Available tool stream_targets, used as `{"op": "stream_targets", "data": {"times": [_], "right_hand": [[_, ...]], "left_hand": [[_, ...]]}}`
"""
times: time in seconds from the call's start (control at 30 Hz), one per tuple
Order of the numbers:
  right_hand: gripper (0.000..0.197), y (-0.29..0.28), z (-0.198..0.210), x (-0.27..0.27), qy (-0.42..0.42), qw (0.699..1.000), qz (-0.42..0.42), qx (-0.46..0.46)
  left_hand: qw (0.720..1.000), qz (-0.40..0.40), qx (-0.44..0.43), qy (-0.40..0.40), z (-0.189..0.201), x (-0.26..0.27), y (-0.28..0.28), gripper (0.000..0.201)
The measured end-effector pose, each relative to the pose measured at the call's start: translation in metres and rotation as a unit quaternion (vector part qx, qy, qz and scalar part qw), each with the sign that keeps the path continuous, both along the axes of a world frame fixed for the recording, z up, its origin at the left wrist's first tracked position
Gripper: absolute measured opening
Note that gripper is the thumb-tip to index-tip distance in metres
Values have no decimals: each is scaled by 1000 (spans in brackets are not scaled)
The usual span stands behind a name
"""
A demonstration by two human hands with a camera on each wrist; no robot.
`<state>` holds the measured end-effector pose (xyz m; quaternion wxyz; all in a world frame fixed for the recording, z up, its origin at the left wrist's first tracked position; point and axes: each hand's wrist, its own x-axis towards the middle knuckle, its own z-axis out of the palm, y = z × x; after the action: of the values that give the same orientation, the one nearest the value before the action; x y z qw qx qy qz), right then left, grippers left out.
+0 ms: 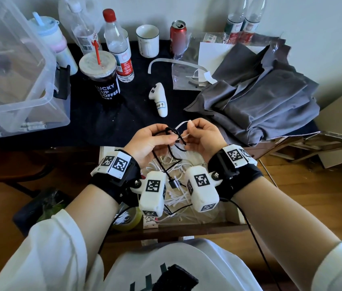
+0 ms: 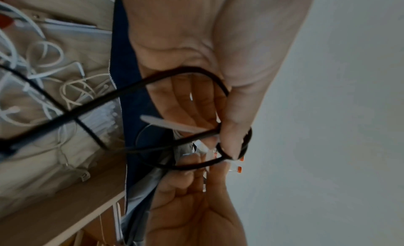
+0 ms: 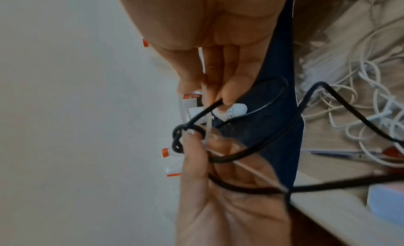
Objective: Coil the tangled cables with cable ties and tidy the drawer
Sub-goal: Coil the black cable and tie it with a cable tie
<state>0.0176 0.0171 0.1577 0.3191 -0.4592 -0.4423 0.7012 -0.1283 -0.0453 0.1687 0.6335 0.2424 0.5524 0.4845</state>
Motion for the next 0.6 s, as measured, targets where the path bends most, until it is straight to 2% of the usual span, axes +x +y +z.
{"op": "stream_targets", "data": {"times": [0.07,0.17,0.27,0.33,0.43,0.5,0.6], "right_hand": [[17,3,1,2,-48,996,62,48],[16,8,5,5,-137,970,151,133],[17,7,10,1,-172,961,116,185],[22,5,13,-2,-156,973,71,154],[43,11,16,4,-68,998,-19,-1],[51,19,17,15,-13,993,-81,-89],[53,24,16,24,-6,992,-79,-95]], "left_hand": [[1000,1,-5,16,0,-2,0,21],[999,-17,-17,35,3,-5,0,20],[998,-50,-27,39,5,-3,0,20],[998,-53,-27,26,6,0,-1,19],[999,-38,-24,14,6,0,-4,17],[1000,-17,-24,6,3,-4,-8,18],[1000,-8,-22,4,1,-10,-13,20]]}}
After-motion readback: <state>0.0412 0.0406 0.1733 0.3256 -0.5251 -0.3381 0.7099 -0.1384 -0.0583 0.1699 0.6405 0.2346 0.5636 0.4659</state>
